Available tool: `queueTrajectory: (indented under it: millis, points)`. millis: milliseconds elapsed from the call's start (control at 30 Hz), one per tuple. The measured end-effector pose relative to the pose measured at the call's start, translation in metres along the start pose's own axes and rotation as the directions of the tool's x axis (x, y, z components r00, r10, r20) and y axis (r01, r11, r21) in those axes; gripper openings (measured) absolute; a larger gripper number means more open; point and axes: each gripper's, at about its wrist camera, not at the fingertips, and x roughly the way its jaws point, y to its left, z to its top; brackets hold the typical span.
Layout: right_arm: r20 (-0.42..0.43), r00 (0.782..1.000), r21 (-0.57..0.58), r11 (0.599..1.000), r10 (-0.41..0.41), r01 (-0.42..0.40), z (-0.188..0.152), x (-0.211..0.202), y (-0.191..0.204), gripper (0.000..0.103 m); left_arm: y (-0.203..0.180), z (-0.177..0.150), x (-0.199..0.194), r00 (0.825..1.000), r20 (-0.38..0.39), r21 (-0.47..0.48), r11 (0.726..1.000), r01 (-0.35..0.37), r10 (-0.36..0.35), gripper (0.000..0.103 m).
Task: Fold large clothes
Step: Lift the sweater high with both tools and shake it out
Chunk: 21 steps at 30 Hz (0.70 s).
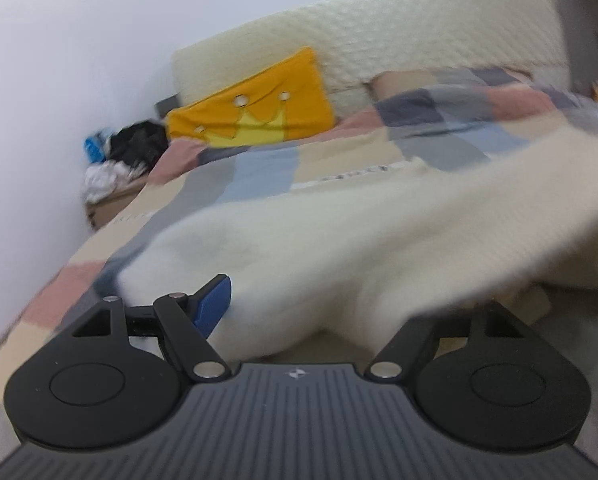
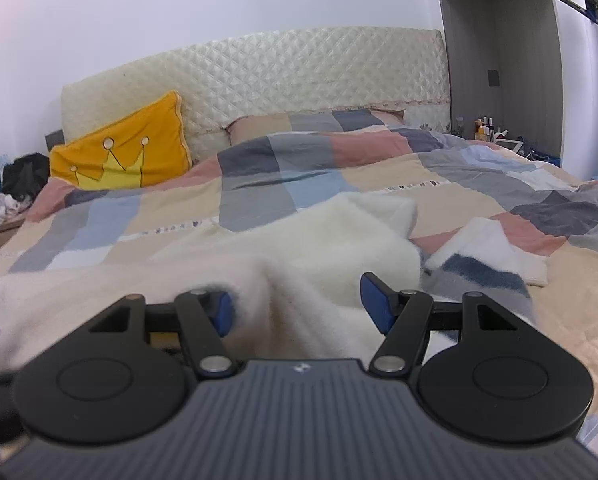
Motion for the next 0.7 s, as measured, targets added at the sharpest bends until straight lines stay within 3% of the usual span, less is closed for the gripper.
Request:
queueTrajectory:
  millis: [133,200,267,333,467,533,700]
  points:
    - [-0.077,0.997,-0.035,0.999,0.015,-0.017,-0.009,0.016,0.004,0.068,0.025,0.01,-0.009,0.997,0.049,-0.081,0.995,-0.055,0.059,0.077]
    - [-0.191,0.98,-0.05,0.996,0.06,-0.071,-0.021,0.031,0.012,0.066,0.036,0.014,-0.008,0.999,0.03,-0.14,0.99,-0.036,0.04,0.066]
    - [-0.246,0.968,-0.085,0.994,0.042,-0.064,-0.035,0.039,0.023,0.065,0.038,0.013,-0.004,1.0,-0.004,-0.153,0.988,-0.016,0.016,0.057]
    - [-0.227,0.974,-0.138,0.99,0.011,-0.043,-0.038,0.037,0.03,0.066,0.037,0.009,-0.002,1.0,-0.026,-0.156,0.988,0.0,-0.005,0.047]
    - [-0.2,0.979,-0.067,0.997,0.029,-0.043,-0.023,0.025,0.016,0.066,0.043,0.013,-0.013,0.999,-0.004,-0.203,0.978,0.039,-0.041,0.033]
    - [-0.157,0.987,-0.087,0.996,0.022,-0.036,-0.019,0.007,0.014,0.066,0.049,0.02,-0.03,0.995,0.055,-0.249,0.964,0.094,-0.083,0.031]
    - [0.011,1.0,-0.098,0.995,0.015,-0.014,0.011,-0.046,0.007,0.066,0.068,0.044,-0.078,0.98,0.169,-0.32,0.934,0.157,-0.107,0.031]
